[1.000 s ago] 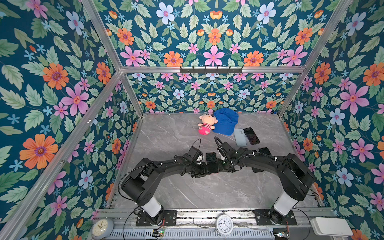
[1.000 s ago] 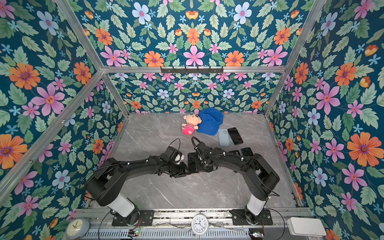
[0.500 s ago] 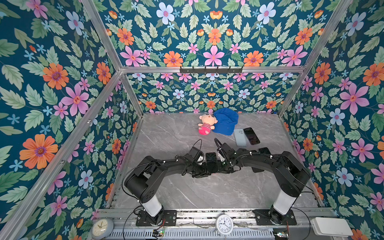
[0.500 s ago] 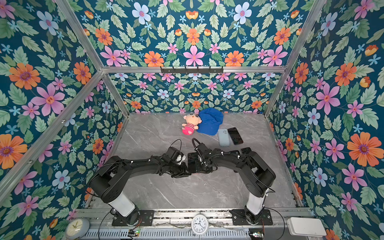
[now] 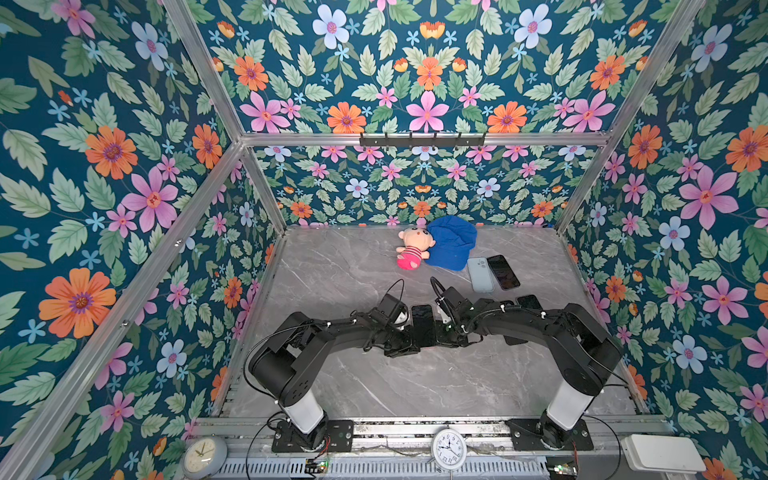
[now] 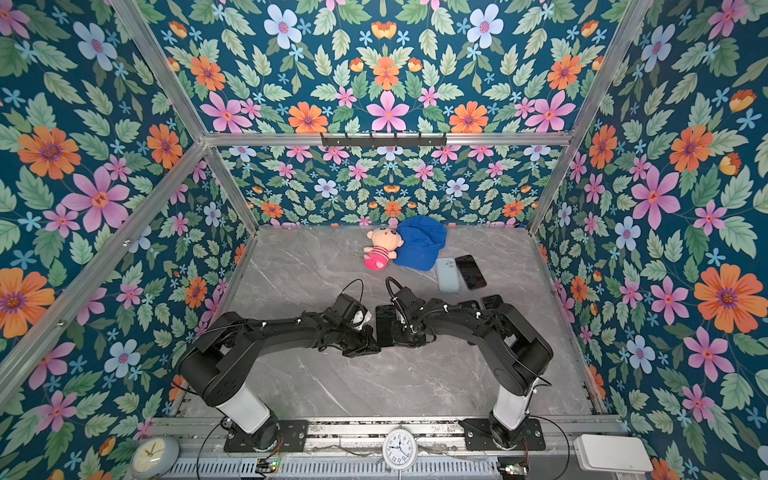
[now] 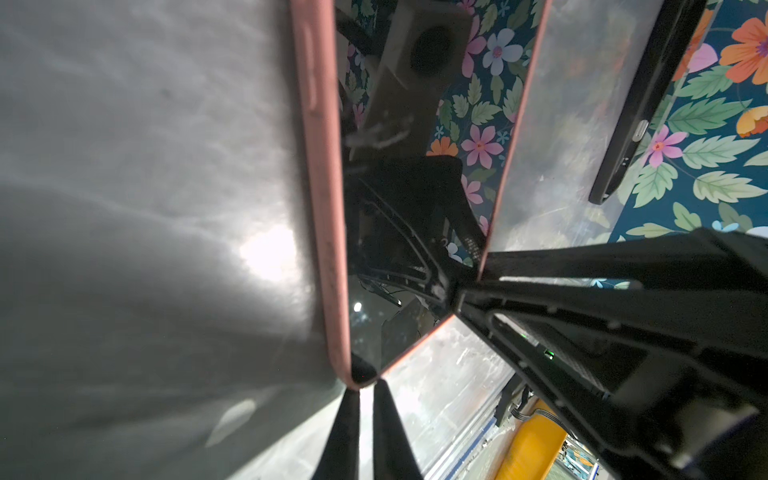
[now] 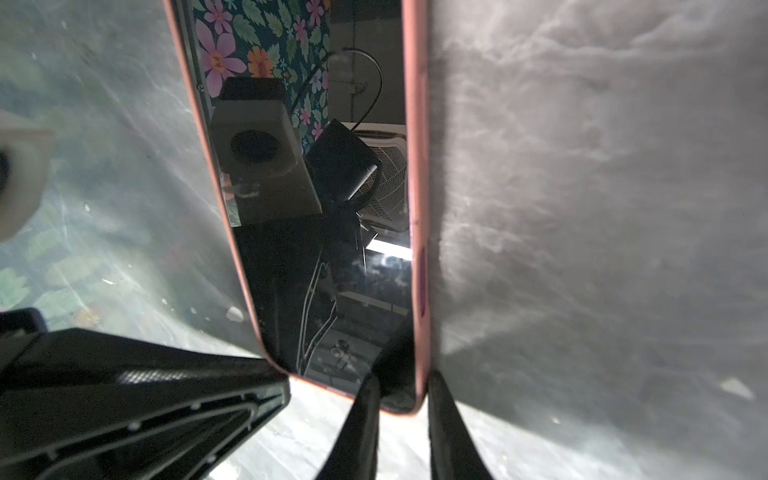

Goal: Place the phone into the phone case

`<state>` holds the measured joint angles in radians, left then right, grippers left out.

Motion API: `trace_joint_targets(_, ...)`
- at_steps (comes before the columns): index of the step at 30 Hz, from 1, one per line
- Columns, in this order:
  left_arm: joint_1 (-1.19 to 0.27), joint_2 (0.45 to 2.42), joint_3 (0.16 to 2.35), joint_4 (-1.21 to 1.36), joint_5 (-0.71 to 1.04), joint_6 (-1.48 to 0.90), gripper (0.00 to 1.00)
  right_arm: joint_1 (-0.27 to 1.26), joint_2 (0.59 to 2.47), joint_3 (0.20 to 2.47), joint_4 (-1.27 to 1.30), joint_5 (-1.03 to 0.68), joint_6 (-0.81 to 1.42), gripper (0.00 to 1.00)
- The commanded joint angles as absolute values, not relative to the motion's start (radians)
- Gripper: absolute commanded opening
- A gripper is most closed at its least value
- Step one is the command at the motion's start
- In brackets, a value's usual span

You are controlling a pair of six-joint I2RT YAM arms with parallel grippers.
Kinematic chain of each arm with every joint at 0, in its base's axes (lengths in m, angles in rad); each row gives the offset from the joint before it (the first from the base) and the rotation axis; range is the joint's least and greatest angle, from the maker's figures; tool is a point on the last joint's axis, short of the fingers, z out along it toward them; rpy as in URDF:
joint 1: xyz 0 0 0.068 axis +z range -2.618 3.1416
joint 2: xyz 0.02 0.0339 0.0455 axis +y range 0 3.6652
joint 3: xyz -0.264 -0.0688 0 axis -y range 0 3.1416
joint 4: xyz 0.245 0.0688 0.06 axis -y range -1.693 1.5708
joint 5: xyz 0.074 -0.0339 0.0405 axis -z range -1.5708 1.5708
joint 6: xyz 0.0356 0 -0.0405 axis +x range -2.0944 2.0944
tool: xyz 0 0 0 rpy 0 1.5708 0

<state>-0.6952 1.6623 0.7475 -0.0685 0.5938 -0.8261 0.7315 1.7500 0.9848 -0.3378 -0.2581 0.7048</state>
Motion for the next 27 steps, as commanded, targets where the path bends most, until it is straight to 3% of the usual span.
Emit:
trace_joint_targets(1,-0.694,1.647,0.744,-0.064,0.568,-0.827,0.11,0.735,1.741,0.977,-0.322,-0.285,0.722,0.21)
trace_joint_targets(7,-0.695,1.612,0.757,-0.116,0.519,-0.817,0.19,0.736,1.699,0.985,-0.358,-0.249,0.711,0.25)
trace_joint_targets(11,-0.699,1.590,0.817,-0.226,0.415,-0.785,0.41,0.726,1.618,0.986,-0.398,-0.183,0.691,0.37)
trace_joint_targets(14,-0.716,1.601,0.890,-0.311,0.319,-0.769,0.50,0.699,1.560,0.958,-0.401,-0.142,0.680,0.46)
trace_joint_targets(19,-0.794,1.702,1.088,-0.484,0.141,-0.753,0.62,0.649,1.452,0.875,-0.370,-0.112,0.674,0.51)
trace_joint_targets(27,-0.850,1.894,1.315,-0.623,0.074,-0.759,0.78,0.617,1.345,0.792,-0.373,-0.097,0.667,0.58)
